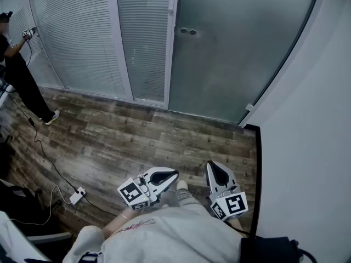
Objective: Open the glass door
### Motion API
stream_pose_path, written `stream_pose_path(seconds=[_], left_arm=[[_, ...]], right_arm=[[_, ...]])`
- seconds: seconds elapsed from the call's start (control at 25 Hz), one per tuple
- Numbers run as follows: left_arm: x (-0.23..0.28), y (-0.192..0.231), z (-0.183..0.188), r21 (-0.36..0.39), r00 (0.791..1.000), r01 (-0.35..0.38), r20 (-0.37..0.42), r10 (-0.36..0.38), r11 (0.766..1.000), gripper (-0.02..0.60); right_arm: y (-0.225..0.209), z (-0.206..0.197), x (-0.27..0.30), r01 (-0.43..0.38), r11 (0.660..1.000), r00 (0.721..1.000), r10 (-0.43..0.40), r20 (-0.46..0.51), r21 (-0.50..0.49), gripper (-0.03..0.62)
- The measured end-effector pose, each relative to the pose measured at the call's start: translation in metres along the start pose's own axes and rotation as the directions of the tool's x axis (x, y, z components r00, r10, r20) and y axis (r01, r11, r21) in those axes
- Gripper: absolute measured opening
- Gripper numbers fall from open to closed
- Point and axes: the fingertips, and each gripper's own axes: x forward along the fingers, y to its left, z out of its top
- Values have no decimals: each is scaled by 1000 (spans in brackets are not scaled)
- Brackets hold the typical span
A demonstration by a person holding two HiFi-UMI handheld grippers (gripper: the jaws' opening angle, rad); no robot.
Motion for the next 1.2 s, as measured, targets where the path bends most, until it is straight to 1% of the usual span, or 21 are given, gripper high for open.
stream_pose_path(seconds=[0.24, 0.36, 0.6, 0.8, 0.88, 1.0, 1.12, 1.2], left_arm=[[4, 8, 0, -3, 1000, 3, 1, -3, 1000, 18], [15, 25, 2, -2, 1000, -4, -3, 4, 1000, 18], [33, 70, 5, 1, 1000, -21, -7, 21, 1000, 18], [45, 101, 15, 24, 1000, -18, 4, 18, 1000, 18], [65, 126, 19, 34, 1000, -18, 10, 17, 999, 18], [95, 170, 23, 35, 999, -33, 18, 33, 999, 18], [113, 207, 33, 45, 998, -55, 26, 54, 997, 18], [124, 232, 39, 57, 997, -69, 28, 68, 996, 18]], right_arm=[[-4, -4, 6, 0, 1000, 1000, 0, 6, 22, 20], [-16, -4, 22, -10, 1000, 1000, 10, 3, 23, 20], [-45, -3, 59, -19, 998, 1000, 18, 25, 60, 20], [-62, 2, 84, -9, 1000, 999, 8, 36, 30, 20], [-87, 3, 104, -7, 1000, 999, 5, 41, 28, 20], [-125, 1, 143, -20, 998, 999, 18, 27, 53, 20], [-148, 8, 180, -40, 998, 999, 39, 31, 51, 20], [-161, 13, 206, -62, 998, 998, 61, 31, 33, 20]])
